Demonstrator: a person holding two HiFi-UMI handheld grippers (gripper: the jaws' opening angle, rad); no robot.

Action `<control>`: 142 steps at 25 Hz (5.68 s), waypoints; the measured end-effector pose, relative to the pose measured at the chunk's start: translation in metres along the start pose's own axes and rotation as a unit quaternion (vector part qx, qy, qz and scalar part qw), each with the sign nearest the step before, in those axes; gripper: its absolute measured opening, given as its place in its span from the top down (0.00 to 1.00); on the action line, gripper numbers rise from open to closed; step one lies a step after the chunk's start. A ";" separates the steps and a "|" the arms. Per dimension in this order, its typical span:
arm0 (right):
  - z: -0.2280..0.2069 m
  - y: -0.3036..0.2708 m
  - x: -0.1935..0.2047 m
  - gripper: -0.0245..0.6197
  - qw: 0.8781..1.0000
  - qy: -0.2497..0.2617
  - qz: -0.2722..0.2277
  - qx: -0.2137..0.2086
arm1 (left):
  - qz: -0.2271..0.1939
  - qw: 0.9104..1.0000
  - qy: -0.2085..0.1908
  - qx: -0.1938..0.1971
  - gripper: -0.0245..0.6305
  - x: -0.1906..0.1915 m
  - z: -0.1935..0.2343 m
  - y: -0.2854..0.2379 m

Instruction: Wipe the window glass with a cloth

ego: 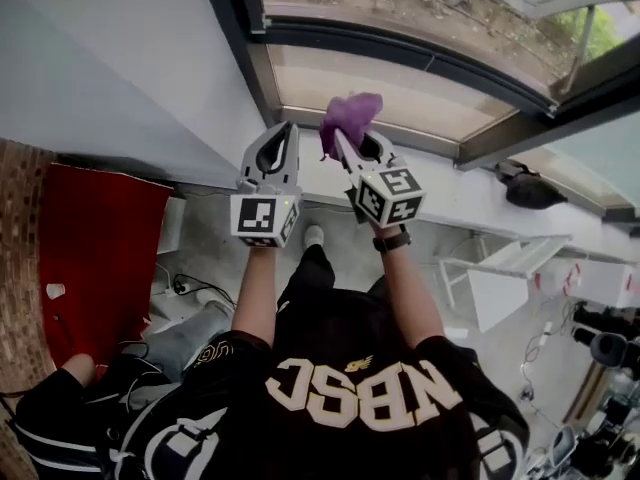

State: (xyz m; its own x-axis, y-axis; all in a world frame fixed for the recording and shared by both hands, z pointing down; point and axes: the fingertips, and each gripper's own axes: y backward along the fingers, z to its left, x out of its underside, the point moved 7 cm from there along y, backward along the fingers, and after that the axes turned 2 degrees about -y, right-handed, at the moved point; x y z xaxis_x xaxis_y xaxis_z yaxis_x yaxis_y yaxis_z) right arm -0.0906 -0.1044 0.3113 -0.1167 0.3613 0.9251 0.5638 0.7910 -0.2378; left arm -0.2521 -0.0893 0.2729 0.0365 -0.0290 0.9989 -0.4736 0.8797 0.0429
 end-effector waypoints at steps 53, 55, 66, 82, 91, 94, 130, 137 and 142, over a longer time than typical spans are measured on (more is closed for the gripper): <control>-0.490 0.138 0.046 0.85 0.899 -0.141 -0.156 0.385 | 0.170 0.973 0.039 0.150 0.93 0.167 -0.202 -0.207; -0.500 0.149 0.041 0.85 0.895 -0.139 -0.155 0.393 | 0.170 0.972 0.042 0.154 0.93 0.168 -0.213 -0.209; -0.390 0.061 0.122 0.84 0.941 -0.175 -0.061 0.282 | 0.165 0.982 0.035 0.086 0.93 0.161 -0.142 -0.165; -0.084 -0.266 0.148 0.84 0.997 -0.023 0.044 -0.061 | 0.127 0.984 0.035 -0.118 0.93 0.120 0.079 -0.016; -0.090 -0.340 0.096 0.85 0.998 0.011 0.020 -0.062 | 0.139 0.983 0.040 -0.112 0.93 0.133 0.074 0.011; -0.105 -0.319 0.105 0.85 0.999 0.000 0.012 -0.049 | 0.147 0.984 0.038 -0.091 0.93 0.145 0.058 0.002; -0.446 0.072 0.206 0.85 0.903 -0.222 -0.023 0.368 | 0.187 0.975 0.028 0.112 0.93 0.201 -0.183 -0.149; -0.281 -0.099 0.251 0.84 0.971 -0.142 0.106 0.161 | 0.178 0.984 0.006 0.017 0.93 0.185 -0.048 -0.104; -0.169 -0.209 0.228 0.85 0.989 -0.100 0.105 0.031 | 0.169 0.983 0.053 -0.051 0.93 0.179 0.019 -0.049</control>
State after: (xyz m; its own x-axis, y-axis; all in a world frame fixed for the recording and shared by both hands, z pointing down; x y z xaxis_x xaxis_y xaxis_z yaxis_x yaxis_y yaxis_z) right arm -0.0972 -0.2709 0.6216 -0.1654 0.6063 0.7779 0.5420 0.7148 -0.4419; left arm -0.2388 -0.1462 0.4496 -0.0134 0.3188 0.9477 -0.3833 0.8738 -0.2993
